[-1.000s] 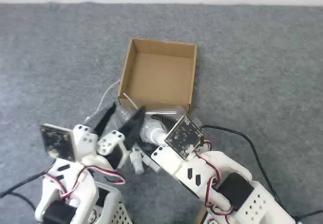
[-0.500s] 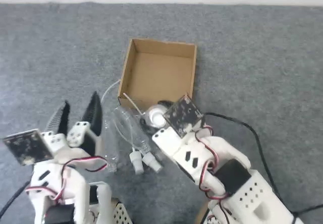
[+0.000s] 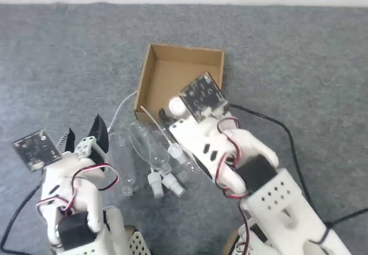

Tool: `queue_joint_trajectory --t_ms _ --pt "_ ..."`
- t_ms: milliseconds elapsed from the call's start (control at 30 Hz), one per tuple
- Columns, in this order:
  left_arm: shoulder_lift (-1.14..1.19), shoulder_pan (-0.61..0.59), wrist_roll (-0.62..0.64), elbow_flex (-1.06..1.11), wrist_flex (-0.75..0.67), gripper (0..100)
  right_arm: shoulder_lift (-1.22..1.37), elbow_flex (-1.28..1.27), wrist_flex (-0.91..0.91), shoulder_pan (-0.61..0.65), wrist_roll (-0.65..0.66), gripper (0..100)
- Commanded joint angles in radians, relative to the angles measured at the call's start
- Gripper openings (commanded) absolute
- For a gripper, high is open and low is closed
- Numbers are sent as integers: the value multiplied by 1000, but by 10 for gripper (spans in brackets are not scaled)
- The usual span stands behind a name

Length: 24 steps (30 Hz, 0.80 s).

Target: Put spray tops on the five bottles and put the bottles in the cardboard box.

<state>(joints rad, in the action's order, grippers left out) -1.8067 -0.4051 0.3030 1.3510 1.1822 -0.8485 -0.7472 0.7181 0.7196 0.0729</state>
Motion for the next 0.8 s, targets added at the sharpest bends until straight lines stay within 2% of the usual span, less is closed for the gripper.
queue_joint_trajectory --t_ms 0,500,767 --pt "-12 -6 6 19 -26 236 71 117 -84 -28 -11 24" --pt "-12 -6 6 77 -25 236 503 250 -421 -105 -11 24" --pt "-12 -6 6 79 -23 236 760 463 -441 -147 -143 24"
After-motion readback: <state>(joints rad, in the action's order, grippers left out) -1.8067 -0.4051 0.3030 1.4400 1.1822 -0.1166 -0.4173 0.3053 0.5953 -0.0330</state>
